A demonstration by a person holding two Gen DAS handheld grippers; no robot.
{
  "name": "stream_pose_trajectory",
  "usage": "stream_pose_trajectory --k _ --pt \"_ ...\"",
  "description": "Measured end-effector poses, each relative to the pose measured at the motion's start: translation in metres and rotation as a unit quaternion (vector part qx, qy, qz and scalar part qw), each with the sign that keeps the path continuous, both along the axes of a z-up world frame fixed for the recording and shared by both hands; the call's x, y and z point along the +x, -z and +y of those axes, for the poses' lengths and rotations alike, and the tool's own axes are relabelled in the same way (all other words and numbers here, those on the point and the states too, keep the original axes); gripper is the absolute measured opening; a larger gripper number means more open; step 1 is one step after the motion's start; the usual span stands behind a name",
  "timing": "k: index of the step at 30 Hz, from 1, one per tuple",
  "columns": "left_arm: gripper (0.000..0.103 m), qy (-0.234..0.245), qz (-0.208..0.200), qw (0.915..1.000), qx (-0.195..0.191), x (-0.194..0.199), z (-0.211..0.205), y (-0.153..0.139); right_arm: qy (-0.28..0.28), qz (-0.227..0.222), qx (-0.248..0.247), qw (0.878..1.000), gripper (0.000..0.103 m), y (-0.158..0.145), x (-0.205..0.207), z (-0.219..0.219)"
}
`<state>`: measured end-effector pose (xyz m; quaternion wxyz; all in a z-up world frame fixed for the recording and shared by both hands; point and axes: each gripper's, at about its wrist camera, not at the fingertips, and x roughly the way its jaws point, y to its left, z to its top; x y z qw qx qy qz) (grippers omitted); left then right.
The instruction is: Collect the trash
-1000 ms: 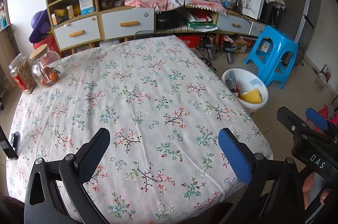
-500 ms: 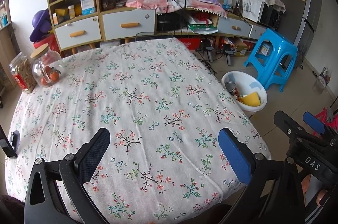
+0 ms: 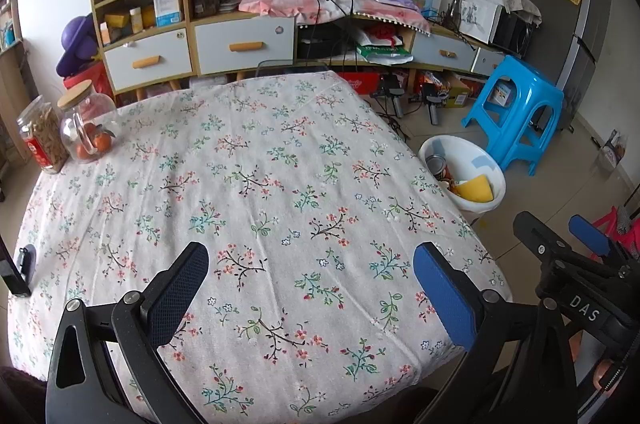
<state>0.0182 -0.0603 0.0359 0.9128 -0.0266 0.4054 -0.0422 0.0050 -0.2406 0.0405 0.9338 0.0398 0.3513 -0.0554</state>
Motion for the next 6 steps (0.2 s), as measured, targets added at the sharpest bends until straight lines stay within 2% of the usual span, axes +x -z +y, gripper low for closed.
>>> stream_pose_trajectory --k 6 --pt "0.103 -0.003 0.005 0.9999 -0.014 0.0024 0.0018 0.0024 0.000 0.008 0.007 1.000 0.102 0.0051 0.0047 0.0010"
